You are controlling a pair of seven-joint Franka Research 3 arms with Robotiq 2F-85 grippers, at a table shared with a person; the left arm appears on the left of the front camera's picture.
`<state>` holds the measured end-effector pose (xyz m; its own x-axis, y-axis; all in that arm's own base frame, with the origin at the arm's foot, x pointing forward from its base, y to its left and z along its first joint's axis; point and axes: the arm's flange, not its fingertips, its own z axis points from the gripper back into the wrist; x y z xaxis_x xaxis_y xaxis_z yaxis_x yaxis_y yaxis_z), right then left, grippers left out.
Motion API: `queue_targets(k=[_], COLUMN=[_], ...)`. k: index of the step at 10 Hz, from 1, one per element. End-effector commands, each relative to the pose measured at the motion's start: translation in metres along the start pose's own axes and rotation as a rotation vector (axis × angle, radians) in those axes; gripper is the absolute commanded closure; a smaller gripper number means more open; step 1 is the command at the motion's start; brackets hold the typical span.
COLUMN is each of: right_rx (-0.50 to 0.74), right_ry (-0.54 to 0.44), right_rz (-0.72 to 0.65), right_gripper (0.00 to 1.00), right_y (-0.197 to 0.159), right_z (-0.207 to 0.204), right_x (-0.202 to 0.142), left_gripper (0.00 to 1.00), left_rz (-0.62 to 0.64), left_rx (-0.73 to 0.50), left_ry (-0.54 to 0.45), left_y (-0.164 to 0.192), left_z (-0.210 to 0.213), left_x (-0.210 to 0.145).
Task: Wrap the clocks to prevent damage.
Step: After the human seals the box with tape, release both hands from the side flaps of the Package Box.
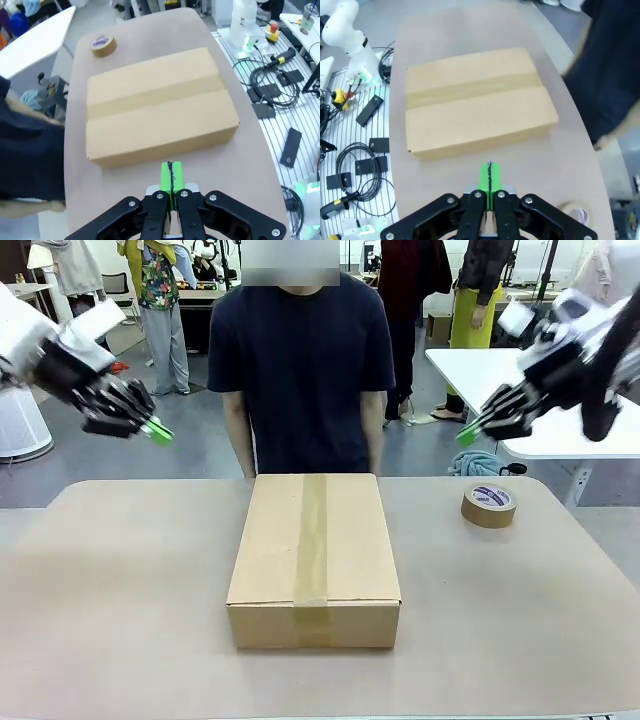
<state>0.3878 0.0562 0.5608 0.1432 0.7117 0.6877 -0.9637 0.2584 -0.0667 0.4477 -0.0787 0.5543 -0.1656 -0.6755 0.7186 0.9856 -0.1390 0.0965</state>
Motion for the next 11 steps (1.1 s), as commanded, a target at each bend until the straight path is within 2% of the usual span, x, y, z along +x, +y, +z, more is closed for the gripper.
queue_targets(k=[1, 2, 11], right_rx=[0.005, 0.0, 0.0], right_ry=[0.067, 0.0, 0.0], right_rz=[-0.05, 0.0, 0.0], right_gripper=[0.99, 0.99, 0.99], right_y=[0.005, 0.0, 0.0], right_z=[0.002, 0.0, 0.0], right_x=[0.006, 0.0, 0.0], left_gripper=[1.0, 1.0, 1.0], left_rz=[0.02, 0.0, 0.0], left_rx=[0.008, 0.0, 0.0], left_ry=[0.071, 0.0, 0.0], left_y=[0.002, 0.0, 0.0], left_z=[0.011, 0.0, 0.0], left_x=[0.009, 0.0, 0.0])
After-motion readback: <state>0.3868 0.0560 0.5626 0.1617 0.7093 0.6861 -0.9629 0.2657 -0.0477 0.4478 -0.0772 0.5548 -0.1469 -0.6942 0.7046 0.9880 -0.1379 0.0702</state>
